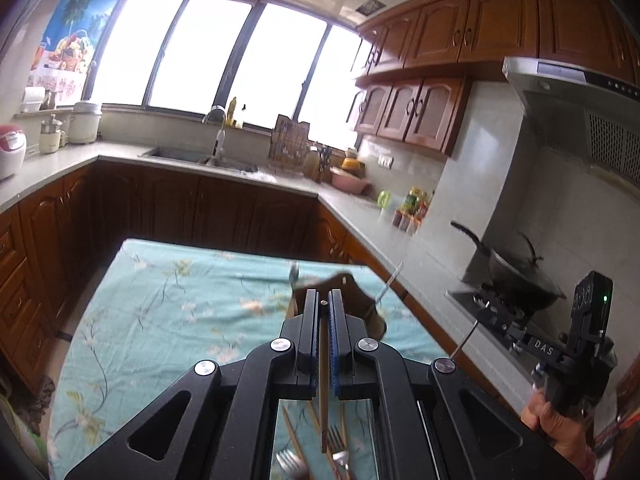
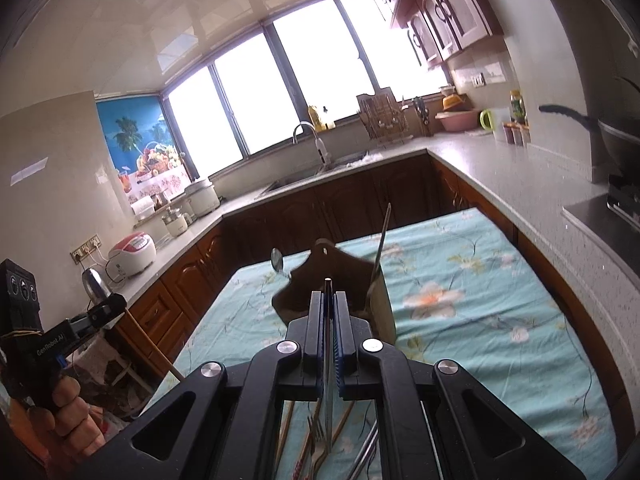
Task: Organize utensils
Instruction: 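Lift the chopstick with the left tool while the right tool carries the rod to the caddy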
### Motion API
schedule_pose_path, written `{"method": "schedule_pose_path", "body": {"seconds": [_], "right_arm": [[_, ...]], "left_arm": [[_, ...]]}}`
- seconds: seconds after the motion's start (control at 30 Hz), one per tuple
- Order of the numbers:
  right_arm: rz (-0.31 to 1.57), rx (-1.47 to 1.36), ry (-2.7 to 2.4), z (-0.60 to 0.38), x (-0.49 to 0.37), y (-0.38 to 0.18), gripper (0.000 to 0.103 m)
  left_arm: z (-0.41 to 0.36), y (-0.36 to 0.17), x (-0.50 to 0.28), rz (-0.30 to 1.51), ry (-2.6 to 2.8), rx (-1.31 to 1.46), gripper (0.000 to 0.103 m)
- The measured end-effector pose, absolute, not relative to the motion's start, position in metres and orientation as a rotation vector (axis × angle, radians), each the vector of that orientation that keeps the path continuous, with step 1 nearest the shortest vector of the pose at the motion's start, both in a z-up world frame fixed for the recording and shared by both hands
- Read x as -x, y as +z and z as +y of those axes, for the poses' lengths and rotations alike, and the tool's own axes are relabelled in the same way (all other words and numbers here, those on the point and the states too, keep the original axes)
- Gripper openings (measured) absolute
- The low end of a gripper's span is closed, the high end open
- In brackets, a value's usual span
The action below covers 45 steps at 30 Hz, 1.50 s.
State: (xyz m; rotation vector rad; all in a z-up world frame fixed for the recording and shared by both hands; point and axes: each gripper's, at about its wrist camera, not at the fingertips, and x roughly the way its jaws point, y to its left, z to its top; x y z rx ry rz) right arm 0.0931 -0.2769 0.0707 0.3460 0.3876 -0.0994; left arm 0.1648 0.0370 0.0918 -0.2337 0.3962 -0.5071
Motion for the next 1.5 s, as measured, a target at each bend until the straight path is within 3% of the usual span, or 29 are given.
{"method": "schedule_pose_path", "body": {"seconds": [0.7,1.1,1.5], "right_arm": [[0.183,-0.313,-0.178,-0.325,-0.160,0.140,0.004],[0.291,-0.340,-0.179,-0.335,-0.213,0.069,0.004],[0.364,-0.385,-0.172,-0.343,-0.225,0.036,0.004]], "left_arm": [[0.002,0.099,-0.276,0.274,-0.411,0.342,0.002],[-0.044,0.028,-0.352,0.389,-0.352,0.361,0.003],[-0.060,0.023,-0.373,0.446,-0.353,0.285,0.004]]}}
